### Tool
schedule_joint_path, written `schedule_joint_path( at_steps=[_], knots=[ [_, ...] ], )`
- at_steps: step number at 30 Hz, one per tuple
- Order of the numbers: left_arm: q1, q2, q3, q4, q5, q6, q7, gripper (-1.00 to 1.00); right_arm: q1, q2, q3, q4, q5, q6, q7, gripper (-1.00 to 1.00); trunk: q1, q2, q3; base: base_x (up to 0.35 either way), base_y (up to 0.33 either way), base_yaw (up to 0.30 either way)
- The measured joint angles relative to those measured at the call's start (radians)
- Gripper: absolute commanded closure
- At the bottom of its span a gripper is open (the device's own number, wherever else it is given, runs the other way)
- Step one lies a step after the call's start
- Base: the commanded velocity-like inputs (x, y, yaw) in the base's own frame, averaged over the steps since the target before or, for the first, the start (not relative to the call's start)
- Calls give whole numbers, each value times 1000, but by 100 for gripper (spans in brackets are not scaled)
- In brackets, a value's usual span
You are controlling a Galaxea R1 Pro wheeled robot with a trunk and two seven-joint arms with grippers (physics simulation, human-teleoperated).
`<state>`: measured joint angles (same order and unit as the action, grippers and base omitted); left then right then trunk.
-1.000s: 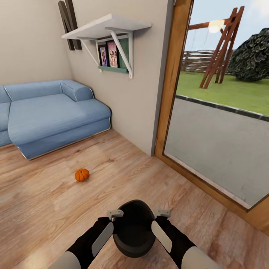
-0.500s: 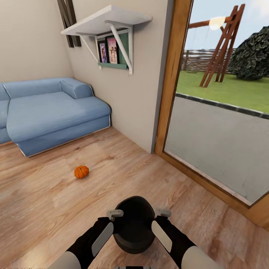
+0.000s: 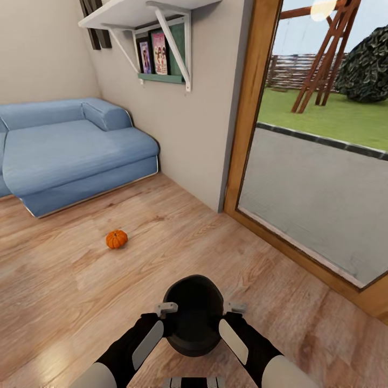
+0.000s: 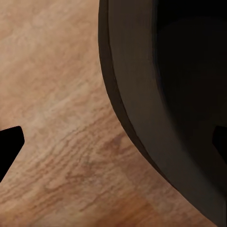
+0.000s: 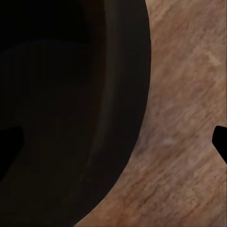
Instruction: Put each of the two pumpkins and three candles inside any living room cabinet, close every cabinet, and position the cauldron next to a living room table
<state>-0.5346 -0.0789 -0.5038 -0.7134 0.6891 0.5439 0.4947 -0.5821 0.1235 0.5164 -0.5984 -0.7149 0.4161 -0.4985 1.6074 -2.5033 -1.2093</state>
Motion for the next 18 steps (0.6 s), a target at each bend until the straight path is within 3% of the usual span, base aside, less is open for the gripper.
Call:
schedule_joint_path(
  at_steps=[9,16,17,18],
  knots=[
    [0,0,0,0,0,-1,-1,-100,0,0,0,0,0,-16,2,-100,2,-1,-19,0,0,0],
    [0,0,0,0,-2,-1,-1,-100,0,0,0,0,0,-19,2,-100,2,-1,-19,0,0,0],
    [0,0,0,0,-2,-1,-1,-100,0,0,0,0,0,-19,2,100,2,-1,-19,0,0,0],
    [0,0,0,0,-2,-1,0,-100,0,0,0,0,0,-19,2,100,2,-1,-19,0,0,0]
  ],
)
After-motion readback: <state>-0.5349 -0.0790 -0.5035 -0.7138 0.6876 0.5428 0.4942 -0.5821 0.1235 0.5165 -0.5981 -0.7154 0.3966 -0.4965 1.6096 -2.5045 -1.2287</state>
